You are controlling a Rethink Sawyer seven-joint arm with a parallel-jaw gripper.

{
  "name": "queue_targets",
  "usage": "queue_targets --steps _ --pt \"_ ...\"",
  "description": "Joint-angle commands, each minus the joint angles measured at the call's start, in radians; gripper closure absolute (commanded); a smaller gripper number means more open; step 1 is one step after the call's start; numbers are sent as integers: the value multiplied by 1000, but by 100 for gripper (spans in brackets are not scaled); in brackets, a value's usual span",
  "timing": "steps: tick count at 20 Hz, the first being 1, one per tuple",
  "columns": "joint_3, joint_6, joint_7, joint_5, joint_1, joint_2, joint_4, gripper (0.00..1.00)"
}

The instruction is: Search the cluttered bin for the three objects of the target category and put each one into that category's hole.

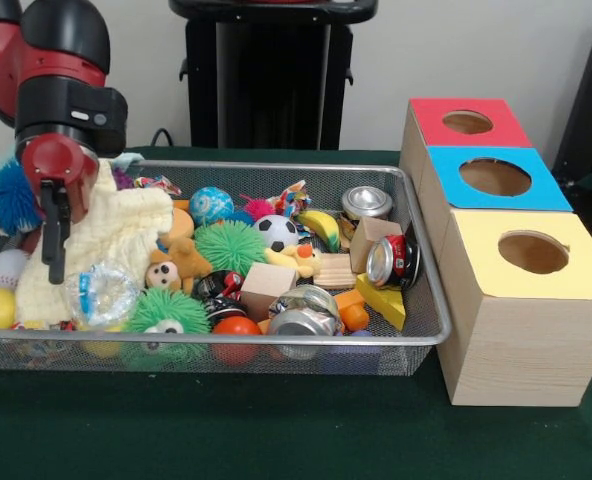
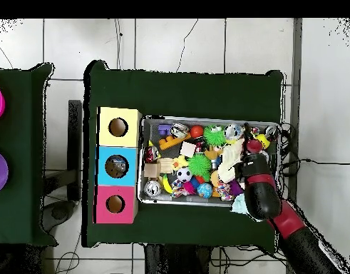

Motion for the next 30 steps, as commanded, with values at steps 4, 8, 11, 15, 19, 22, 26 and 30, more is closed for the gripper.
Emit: queue_targets --steps 4,8,11,15,19,22,26,30 --pt "85 115 115 -80 -1 109 -31 0" --pt "56 143 71 -102 4 74 -28 0" --pt "42 149 60 -119 6 65 -30 0" --pt "29 145 60 -136 13 66 -44 0" --pt "12 150 56 -147 19 67 -63 0" --pt "-49 170 77 -59 60 -23 -30 0" --pt "-220 378 248 308 214 -442 184 0" --pt "-235 445 201 364 227 -516 217 0"
